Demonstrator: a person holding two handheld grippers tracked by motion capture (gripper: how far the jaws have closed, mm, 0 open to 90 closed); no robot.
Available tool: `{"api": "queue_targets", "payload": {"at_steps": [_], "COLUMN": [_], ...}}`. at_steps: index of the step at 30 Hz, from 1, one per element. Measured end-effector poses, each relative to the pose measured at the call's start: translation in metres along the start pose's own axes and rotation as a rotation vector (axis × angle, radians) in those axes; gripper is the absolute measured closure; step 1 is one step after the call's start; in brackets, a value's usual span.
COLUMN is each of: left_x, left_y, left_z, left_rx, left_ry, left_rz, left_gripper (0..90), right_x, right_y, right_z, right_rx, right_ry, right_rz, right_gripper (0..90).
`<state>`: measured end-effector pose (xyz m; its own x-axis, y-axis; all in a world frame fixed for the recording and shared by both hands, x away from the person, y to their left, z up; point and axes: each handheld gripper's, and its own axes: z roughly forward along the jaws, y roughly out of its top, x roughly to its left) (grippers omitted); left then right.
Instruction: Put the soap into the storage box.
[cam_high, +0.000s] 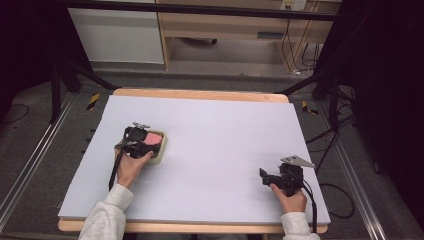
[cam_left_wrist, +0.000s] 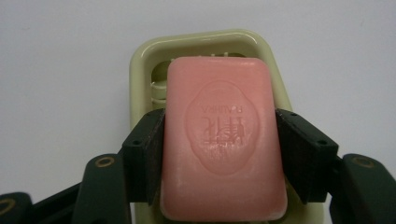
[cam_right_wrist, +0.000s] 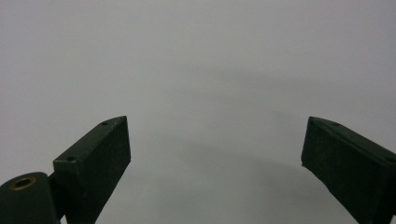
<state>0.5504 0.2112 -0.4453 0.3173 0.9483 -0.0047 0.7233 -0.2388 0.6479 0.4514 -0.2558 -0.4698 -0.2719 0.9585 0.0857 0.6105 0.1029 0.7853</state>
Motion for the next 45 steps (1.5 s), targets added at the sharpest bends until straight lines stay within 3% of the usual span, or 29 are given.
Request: {"api": "queue_targets", "payload": {"at_steps": [7, 13, 16, 20, 24, 27, 30, 45], "left_x": [0.002, 0.004, 0.003, 0.002, 0.002, 0.004, 0.009, 0.04], "left_y": [0.0, -0.004, -0.008, -0.014, -0.021, -0.027, -0.034, -0.081], "left_z": [-0.01, -0.024, -0.03, -0.038, -0.046, -0.052, -0.059, -0.069], "left_rx": [-0.047, -0.099, -0.123, -0.152, -0.182, -0.2, -0.216, -0.215], "left_ry": [-0.014, -0.056, -0.067, -0.104, -0.115, -0.131, -0.154, -0.089], "left_rz": [0.003, 0.009, 0.034, 0.03, 0.044, 0.036, -0.002, -0.025], "left_gripper": [28.5, 25.7, 25.3, 24.5, 22.0, 21.9, 21.9, 21.2], "right_x": [0.001, 0.0, 0.0, 0.0, 0.0, 0.0, -0.001, -0.002], "right_y": [0.0, 0.0, 0.0, 0.0, 0.0, 0.0, 0.0, -0.001], "right_z": [0.0, 0.0, -0.001, -0.001, -0.001, -0.001, -0.001, -0.001], "right_rx": [-0.001, -0.003, -0.003, -0.005, -0.004, -0.004, -0.001, 0.001], "right_ry": [0.001, -0.002, -0.002, -0.002, -0.003, -0.006, -0.009, -0.014], "right_rz": [0.004, 0.004, 0.002, 0.003, 0.004, 0.003, 0.005, 0.013], "right_gripper": [8.2, 8.1, 8.1, 8.0, 7.9, 7.9, 7.9, 7.8]}}
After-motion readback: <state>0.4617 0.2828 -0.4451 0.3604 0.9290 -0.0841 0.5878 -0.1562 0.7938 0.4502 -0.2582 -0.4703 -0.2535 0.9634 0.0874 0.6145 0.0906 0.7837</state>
